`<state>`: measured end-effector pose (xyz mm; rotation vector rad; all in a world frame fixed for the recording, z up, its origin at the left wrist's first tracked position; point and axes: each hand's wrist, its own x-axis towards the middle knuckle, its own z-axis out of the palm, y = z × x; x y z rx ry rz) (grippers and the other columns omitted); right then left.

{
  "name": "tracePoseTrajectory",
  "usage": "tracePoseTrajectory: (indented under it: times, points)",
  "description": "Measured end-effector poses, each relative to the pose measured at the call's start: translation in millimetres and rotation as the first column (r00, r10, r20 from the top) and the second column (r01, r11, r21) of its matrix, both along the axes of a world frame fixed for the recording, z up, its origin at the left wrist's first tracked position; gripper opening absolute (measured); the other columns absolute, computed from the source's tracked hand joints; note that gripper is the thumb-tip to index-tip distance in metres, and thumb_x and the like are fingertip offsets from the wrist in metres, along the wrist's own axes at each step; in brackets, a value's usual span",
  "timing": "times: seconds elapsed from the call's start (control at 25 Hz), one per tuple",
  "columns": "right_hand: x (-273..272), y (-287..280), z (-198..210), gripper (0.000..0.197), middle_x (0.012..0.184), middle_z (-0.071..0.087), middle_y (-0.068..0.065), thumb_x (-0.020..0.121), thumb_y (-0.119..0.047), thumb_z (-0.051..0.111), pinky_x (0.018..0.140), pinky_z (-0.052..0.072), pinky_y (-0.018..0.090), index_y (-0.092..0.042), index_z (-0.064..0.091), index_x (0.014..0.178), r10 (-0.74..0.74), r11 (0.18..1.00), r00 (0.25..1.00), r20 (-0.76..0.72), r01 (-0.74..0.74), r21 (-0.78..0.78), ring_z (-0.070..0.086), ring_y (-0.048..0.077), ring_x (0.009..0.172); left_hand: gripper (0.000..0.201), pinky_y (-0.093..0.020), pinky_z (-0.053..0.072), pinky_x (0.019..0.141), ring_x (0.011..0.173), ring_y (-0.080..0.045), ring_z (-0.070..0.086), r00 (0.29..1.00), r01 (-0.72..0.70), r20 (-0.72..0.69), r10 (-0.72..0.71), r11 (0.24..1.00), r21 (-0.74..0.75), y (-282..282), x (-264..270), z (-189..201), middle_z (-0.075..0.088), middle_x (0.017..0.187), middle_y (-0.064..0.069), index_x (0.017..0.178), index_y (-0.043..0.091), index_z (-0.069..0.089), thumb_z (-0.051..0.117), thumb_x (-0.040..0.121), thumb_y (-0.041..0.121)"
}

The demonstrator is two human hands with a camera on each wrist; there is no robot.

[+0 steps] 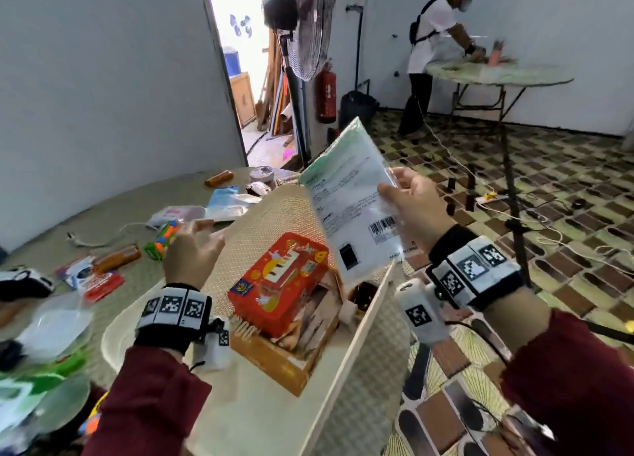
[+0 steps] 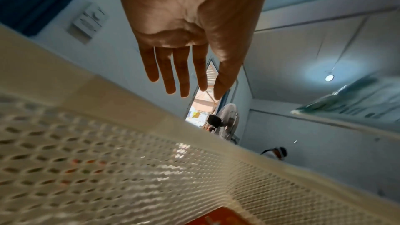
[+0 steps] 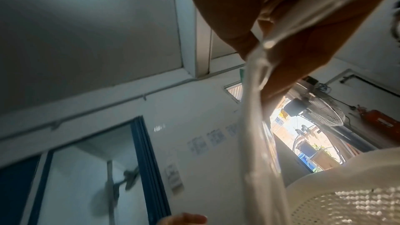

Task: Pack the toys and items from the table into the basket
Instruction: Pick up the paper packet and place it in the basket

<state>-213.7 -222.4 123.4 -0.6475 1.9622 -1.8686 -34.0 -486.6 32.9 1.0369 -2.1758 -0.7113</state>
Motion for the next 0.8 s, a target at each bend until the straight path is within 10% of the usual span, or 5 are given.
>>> tracePoseTrajectory:
  times: [0.2, 0.36, 0.8]
  points:
    - [-55.3, -39.9, 3.5, 0.027, 0.101, 0.062, 0.009, 0.094, -0.013, 0.052, 0.053, 0.051, 0.015, -0.009, 0.052, 0.121, 0.218, 0.946, 0.908, -0.358, -0.105, 0.308, 0.062, 0.017, 0.077, 0.035, -0.033, 0.044, 0.074, 0.091, -0.024, 0.059, 0.987, -0.01, 0.162, 0.0, 0.998, 0.063, -19.3, -0.2, -22.2, 0.064, 0.104, -0.008, 0.121, 0.013, 0.058, 0.064, 0.09, 0.028]
    - [-93.1, -81.8, -4.7, 0.028, 0.11, 0.063, 0.011, 0.094, -0.017, 0.054, 0.069, 0.046, 0.028, -0.016, 0.055, 0.121, 0.428, 0.833, 0.727, -0.537, -0.085, 0.547, 0.055, 0.017, 0.084, 0.018, -0.03, 0.04, 0.065, 0.081, -0.02, 0.059, 0.974, -0.073, 0.214, 0.067, 0.997, 0.022, -22.6, -1.8, -23.8, 0.062, 0.091, 0.002, 0.107, 0.024, 0.062, 0.059, 0.092, 0.035]
    - [-131.4, -142.0, -31.4, 0.027, 0.11, 0.058, 0.012, 0.093, -0.004, 0.046, 0.062, 0.04, 0.023, -0.007, 0.054, 0.118, 0.787, 0.52, 0.419, -0.453, -0.056, 0.852, 0.052, 0.021, 0.082, 0.014, -0.017, 0.033, 0.056, 0.068, 0.0, 0.053, 0.935, -0.274, 0.241, 0.259, 0.961, 0.029, -2.1, -12.8, -12.8, 0.061, 0.077, 0.014, 0.096, 0.033, 0.06, 0.063, 0.086, 0.043]
